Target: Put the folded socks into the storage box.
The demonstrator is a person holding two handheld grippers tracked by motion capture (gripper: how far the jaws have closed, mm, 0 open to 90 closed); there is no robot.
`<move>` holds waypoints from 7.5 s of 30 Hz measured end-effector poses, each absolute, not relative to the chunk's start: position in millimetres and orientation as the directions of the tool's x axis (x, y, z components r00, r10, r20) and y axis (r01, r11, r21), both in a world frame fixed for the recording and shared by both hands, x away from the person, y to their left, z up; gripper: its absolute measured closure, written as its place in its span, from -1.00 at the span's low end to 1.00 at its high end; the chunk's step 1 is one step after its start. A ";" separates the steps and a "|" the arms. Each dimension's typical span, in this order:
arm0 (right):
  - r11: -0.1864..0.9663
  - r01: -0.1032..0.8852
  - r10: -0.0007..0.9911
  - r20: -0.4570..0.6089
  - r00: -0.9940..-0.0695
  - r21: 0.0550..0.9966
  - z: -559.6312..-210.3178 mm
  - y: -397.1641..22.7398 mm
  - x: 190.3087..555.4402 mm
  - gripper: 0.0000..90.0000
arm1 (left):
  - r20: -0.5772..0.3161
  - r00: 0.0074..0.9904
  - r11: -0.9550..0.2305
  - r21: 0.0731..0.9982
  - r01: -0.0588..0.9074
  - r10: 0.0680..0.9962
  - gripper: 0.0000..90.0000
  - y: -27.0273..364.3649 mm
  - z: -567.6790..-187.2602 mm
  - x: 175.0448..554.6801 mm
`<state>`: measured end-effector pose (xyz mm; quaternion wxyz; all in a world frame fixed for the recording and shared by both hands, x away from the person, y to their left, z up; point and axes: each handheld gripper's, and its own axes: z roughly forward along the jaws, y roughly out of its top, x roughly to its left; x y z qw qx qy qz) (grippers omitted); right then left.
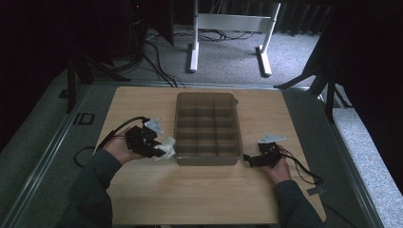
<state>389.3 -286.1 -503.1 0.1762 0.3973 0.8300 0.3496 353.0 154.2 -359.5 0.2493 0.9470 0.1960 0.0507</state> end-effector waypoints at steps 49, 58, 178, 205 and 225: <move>0.438 0.537 0.784 -0.013 -0.621 0.721 -503.1 -286.0 389.3 -0.77 | -0.002 0.935 -0.819 0.481 0.312 0.355 0.53 130.0 -358.6 365.9; 0.439 0.537 0.783 -0.014 -0.622 0.721 -503.1 -286.0 389.3 -0.77 | -0.005 0.935 -0.821 0.477 0.313 0.354 0.53 126.9 -359.4 369.8; 0.441 0.535 0.782 -0.015 -0.624 0.721 -503.2 -286.1 389.3 -0.77 | -0.124 0.957 -0.933 0.219 0.284 0.262 0.54 50.1 -415.9 425.2; 0.443 0.533 0.780 -0.017 -0.625 0.721 -503.2 -286.2 389.4 -0.77 | -0.161 0.937 -0.914 0.222 0.339 0.308 0.32 53.2 -416.1 426.7; 0.442 0.533 0.781 -0.017 -0.624 0.722 -503.2 -286.1 389.4 -0.77 | -0.097 0.946 -0.885 0.335 0.323 0.308 0.43 69.6 -386.4 417.7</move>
